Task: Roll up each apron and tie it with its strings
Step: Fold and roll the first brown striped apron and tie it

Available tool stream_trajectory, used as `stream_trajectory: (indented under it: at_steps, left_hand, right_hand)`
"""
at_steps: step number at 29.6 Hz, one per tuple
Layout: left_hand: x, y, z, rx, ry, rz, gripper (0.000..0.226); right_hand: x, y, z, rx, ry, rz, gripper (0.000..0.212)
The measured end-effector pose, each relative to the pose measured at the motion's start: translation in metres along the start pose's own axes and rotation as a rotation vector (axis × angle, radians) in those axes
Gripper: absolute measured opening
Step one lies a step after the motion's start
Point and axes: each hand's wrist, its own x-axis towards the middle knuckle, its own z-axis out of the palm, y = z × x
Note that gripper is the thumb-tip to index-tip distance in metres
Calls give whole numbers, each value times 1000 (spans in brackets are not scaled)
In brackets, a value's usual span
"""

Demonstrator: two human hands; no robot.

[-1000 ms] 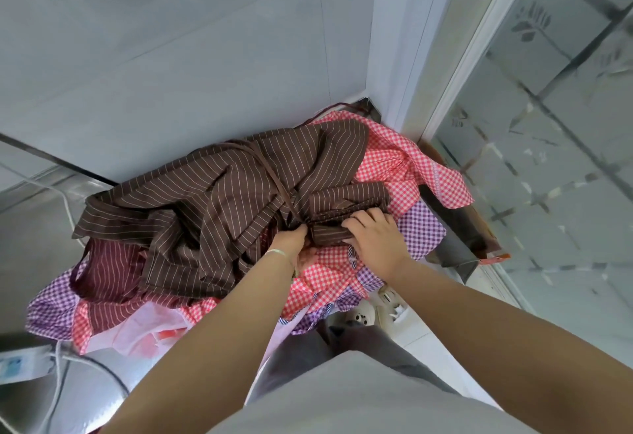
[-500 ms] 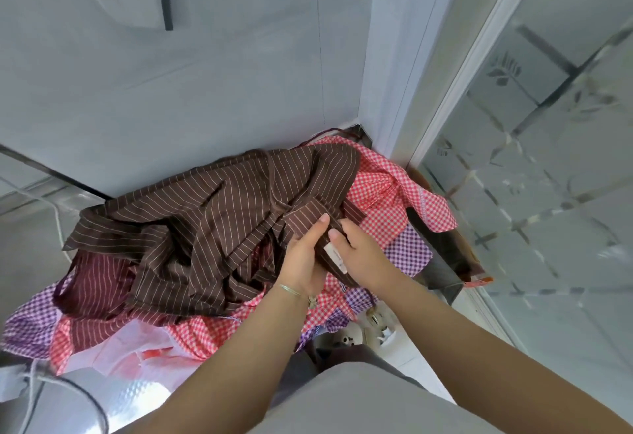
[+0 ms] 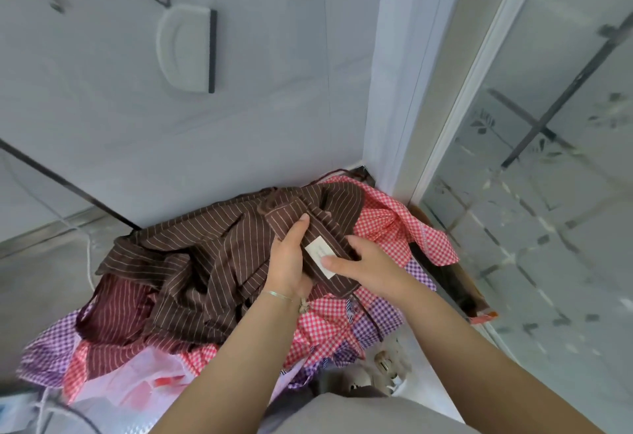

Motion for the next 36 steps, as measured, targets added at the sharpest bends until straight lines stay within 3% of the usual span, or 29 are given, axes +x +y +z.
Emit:
stream_trajectory:
  at_steps: [7,11,14,17,19,22,24,27,29,32,34,36]
  left_hand:
    - [-15,24,14,-106,91,187,29]
    - [-14,39,7,-180,3,22,49]
    - [-25,43,13,-122,-109,-29,49]
    - [-44,28,23,36,-226,5,70]
    - [-54,22,24,160,-275,38,63]
    - [-54,25,18,249,-290,33,47]
    - [-50,28,16,320,-219,45,44]
    - [-41,34,10,713,-2,196,55]
    - [-42,39,4,1155,145,356,55]
    - [-52,35,-1,1599,172,633,60]
    - [-59,30,1,1679,115,727,71]
    - [-64,35,2,1559,5,659,80]
  right_hand:
    - [-12,-19,17,-2,132,-115,22]
    - [-13,-19,23,41,158,-91,24]
    - [-15,-21,27,152,149,-54,24]
    - [-14,-26,42,382,215,-59,34]
    - [-12,-30,48,410,266,-64,39]
    - [-12,-35,40,90,219,-112,40]
    - [-11,-34,33,-142,163,-85,39]
    - [-7,-34,27,-414,253,-71,29]
    - [-7,-41,24,-221,394,-124,27]
    - [-8,-61,24,135,328,-159,51]
    - [-9,-67,23,163,372,-199,57]
    - [-12,-71,20,187,420,-214,33]
